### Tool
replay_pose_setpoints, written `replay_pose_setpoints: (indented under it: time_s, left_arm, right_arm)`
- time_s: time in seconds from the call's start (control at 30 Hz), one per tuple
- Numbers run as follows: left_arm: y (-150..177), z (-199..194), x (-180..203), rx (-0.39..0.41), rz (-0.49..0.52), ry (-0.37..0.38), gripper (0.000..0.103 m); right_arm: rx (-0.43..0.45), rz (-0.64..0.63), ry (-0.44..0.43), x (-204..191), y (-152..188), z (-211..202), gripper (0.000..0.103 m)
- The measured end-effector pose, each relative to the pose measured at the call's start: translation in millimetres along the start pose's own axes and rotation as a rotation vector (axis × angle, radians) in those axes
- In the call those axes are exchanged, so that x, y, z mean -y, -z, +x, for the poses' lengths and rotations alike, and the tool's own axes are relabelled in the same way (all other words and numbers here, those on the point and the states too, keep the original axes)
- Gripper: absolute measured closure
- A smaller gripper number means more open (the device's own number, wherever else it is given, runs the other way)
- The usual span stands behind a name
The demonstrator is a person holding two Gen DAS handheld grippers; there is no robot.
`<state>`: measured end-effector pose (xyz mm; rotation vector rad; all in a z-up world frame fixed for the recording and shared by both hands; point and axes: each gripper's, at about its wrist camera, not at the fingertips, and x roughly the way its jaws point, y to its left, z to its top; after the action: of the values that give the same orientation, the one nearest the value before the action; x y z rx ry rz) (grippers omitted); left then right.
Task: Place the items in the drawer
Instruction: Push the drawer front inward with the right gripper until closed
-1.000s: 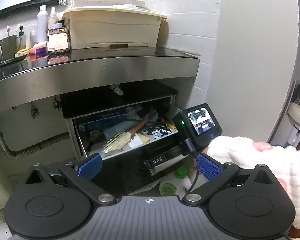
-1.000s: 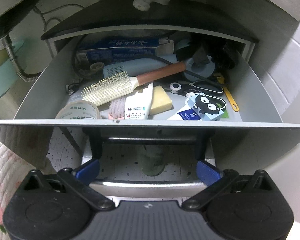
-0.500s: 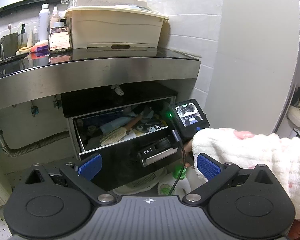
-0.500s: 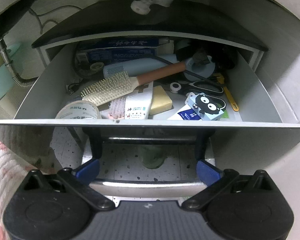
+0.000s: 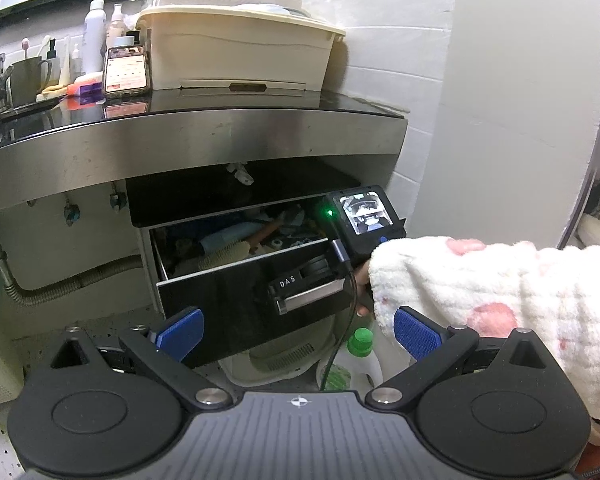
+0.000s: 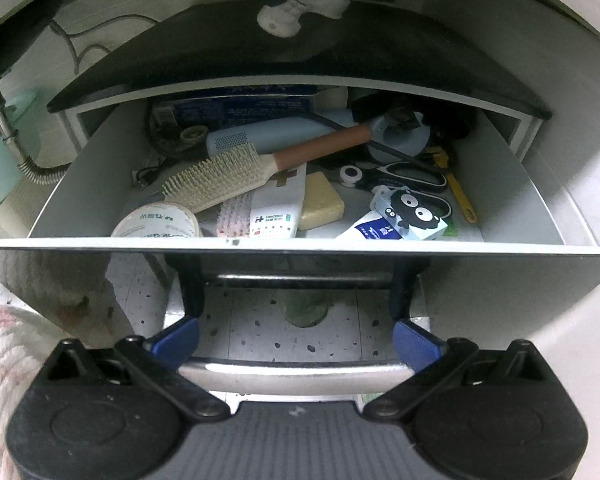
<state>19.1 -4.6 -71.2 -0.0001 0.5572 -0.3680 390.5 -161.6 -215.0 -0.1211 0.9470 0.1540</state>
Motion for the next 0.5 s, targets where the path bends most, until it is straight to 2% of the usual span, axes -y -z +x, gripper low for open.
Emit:
replay_pose_setpoints:
  time_s: [0.5]
  left_arm:
    - [0, -5, -2, 0.002, 0.014, -0.034, 0.000]
  right_arm:
    - [0.085, 0.007, 0.001, 0, 13, -3, 0.000]
